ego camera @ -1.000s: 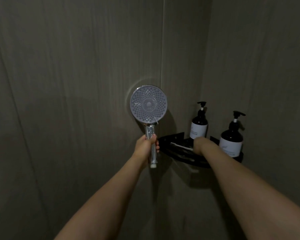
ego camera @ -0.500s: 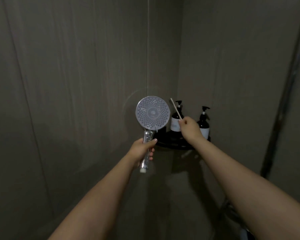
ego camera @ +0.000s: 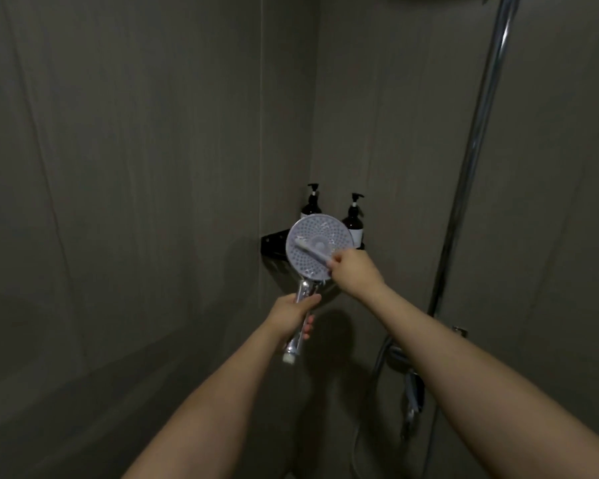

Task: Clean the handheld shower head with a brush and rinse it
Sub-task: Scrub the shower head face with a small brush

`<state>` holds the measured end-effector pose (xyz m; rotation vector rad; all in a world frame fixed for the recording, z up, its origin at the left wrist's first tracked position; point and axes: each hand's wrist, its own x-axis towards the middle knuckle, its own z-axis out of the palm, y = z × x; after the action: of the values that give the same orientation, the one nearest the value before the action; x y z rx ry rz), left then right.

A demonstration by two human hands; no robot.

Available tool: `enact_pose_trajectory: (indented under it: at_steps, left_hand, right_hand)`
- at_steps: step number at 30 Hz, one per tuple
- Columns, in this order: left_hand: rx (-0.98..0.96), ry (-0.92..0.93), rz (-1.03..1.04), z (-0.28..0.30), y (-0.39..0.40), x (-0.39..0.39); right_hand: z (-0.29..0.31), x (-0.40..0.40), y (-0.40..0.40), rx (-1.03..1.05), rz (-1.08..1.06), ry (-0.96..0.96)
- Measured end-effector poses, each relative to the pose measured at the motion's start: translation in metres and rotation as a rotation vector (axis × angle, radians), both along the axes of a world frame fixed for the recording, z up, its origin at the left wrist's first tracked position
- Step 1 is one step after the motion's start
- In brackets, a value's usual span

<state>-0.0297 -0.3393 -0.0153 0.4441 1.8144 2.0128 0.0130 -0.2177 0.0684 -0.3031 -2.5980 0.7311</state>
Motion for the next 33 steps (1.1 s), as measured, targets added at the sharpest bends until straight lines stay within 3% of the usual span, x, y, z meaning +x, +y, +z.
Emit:
enact_pose_trajectory:
  at_steps: [3,5,8,10,15,17,21,22,25,30,33]
  left_hand:
    - [-0.025,0.005,0.007,0.003,0.002,0.009]
    - [-0.016,-0.001,0.007,0.003,0.003,0.011]
    - [0.014,-0.014,0.008,0.004,0.006,0.015]
    - [0.021,-0.010,0.007,0.007,0.010,0.020]
    - [-0.028,0.004,-0.002,0.009,0.013,0.033]
    - [-0.021,0.011,0.003,0.009,0.014,0.035]
    - [0.012,-0.002,0.043,0.010,0.012,0.035]
    - [0.021,-0.009,0.055,0.010,0.011,0.035]
    - [0.023,-0.007,0.058,0.013,0.006,0.033]
    - [0.041,-0.007,0.055,0.020,0.005,0.032]
    - [0.044,-0.004,0.049,0.021,0.002,0.032]
  right_hand:
    - [0.009,0.014,0.021,-0.158,-0.243,0.182]
    - [0.016,0.024,0.025,-0.209,-0.228,0.269]
    - [0.019,0.030,-0.001,-0.024,0.024,0.081]
    - [0.011,0.030,-0.009,0.095,0.013,-0.009]
    - [0.014,0.033,0.017,-0.143,-0.258,0.190]
    - [0.017,0.036,0.013,-0.150,-0.201,0.179]
    - [0.007,0.034,-0.008,-0.017,0.010,-0.104]
    - [0.007,0.035,-0.010,0.003,0.007,-0.070]
    - [0.022,0.041,-0.002,-0.215,-0.111,0.179]
    - [0.026,0.045,-0.016,-0.124,0.038,-0.096]
    - [0.035,0.047,-0.010,-0.179,-0.095,0.076]
